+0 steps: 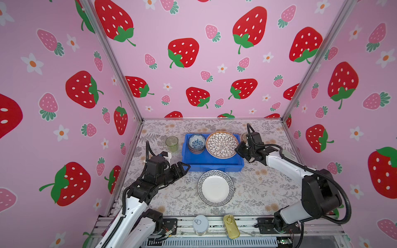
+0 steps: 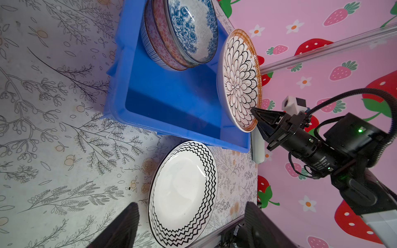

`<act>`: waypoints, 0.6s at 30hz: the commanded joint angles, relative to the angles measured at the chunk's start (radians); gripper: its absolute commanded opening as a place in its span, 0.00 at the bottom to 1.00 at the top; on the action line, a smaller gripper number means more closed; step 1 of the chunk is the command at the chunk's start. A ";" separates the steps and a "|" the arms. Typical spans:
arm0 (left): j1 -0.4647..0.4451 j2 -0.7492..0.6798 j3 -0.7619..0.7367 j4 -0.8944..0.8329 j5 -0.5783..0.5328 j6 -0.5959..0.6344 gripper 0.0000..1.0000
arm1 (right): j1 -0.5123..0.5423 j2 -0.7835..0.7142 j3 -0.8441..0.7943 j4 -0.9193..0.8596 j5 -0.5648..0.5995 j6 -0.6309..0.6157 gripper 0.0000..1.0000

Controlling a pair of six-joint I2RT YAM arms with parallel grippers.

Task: Place the mixed dishes into the plastic bin
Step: 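Lower the flower plate upright into the bin beside the bowl stack with right gripper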

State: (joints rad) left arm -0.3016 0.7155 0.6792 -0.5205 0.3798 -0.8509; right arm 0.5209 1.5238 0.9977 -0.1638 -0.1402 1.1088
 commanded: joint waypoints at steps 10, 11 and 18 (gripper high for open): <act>0.022 -0.021 -0.025 0.017 0.040 0.016 0.80 | 0.016 -0.046 -0.005 0.111 0.044 0.108 0.00; 0.025 -0.019 -0.025 0.017 0.041 0.016 0.80 | 0.017 -0.051 -0.009 0.114 0.046 0.113 0.00; 0.026 -0.016 -0.027 0.023 0.048 0.016 0.80 | 0.020 -0.079 -0.016 0.103 0.077 0.125 0.00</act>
State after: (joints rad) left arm -0.2813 0.7021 0.6605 -0.5198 0.4057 -0.8410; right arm 0.5350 1.5120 0.9661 -0.1658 -0.0719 1.1851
